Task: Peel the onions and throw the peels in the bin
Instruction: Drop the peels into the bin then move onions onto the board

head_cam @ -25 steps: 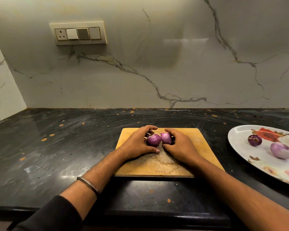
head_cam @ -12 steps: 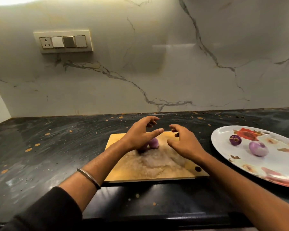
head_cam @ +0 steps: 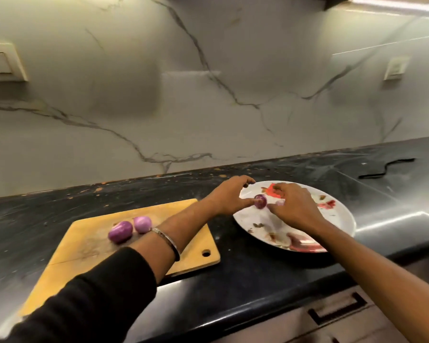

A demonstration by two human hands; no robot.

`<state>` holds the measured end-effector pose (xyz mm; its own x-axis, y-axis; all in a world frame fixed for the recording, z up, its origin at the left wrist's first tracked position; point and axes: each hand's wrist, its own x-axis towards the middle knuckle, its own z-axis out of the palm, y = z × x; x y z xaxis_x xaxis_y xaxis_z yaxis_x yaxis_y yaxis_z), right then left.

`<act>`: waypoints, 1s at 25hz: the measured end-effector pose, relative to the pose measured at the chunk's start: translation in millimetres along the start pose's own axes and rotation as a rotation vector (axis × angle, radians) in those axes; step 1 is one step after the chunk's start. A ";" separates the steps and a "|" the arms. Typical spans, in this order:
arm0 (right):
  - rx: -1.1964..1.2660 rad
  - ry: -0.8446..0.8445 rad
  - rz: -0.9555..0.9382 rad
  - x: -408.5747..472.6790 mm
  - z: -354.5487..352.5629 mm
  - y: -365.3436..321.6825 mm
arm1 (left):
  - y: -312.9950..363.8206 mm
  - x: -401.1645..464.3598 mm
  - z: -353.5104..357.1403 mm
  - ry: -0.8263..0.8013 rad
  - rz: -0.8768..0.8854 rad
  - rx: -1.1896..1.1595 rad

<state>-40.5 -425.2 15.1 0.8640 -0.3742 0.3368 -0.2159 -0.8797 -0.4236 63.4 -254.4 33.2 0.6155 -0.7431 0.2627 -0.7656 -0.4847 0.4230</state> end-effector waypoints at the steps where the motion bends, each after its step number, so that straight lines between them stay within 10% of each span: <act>1: -0.020 -0.018 0.017 0.1 -2.5 10.7 | 7.8 11.0 11.0 -0.031 0.005 0.024; 14: 0.175 0.009 0.057 -5.3 13.5 35.0 | 12.0 24.1 51.1 -0.003 -0.021 0.076; 25: 0.443 -0.064 -0.225 -29.0 38.6 -107.2 | -40.6 -119.8 -43.2 0.294 -0.143 -0.079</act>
<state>-24.9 -308.7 18.3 0.8962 -0.1585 0.4144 0.1809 -0.7223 -0.6675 28.8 -125.7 22.1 0.7519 -0.4997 0.4301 -0.6581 -0.5287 0.5361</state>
